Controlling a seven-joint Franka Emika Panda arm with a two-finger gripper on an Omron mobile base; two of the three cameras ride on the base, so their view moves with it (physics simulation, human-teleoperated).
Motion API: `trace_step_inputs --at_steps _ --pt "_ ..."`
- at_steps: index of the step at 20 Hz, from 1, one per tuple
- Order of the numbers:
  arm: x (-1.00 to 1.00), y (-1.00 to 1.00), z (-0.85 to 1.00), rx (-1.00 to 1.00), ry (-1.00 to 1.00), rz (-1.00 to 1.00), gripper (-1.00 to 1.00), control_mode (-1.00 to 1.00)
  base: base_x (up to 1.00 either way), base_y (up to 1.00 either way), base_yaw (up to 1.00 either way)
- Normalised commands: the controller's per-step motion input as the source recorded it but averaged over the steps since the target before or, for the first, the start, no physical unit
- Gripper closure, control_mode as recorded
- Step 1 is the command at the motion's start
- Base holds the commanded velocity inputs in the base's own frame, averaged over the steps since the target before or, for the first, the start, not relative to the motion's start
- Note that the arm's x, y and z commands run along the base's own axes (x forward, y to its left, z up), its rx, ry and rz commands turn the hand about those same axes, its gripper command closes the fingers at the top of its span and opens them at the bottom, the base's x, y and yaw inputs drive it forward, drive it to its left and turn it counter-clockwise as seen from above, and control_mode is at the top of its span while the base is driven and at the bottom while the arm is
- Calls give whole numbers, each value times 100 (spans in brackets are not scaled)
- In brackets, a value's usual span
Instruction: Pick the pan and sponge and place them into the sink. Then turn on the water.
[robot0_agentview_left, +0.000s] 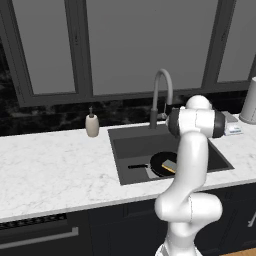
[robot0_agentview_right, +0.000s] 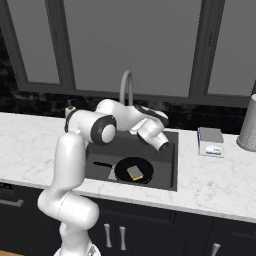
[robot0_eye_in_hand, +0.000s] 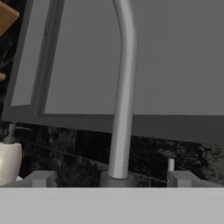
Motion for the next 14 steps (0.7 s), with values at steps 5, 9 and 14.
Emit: trace_step_inputs --at_steps 5,9,14 --pt "25 0 0 0 0 -6 -100 -100 0 0 0" --pt "23 0 -6 0 0 -6 -100 -100 0 0 0" --pt "24 0 -10 0 0 -7 -100 -100 0 0 0"
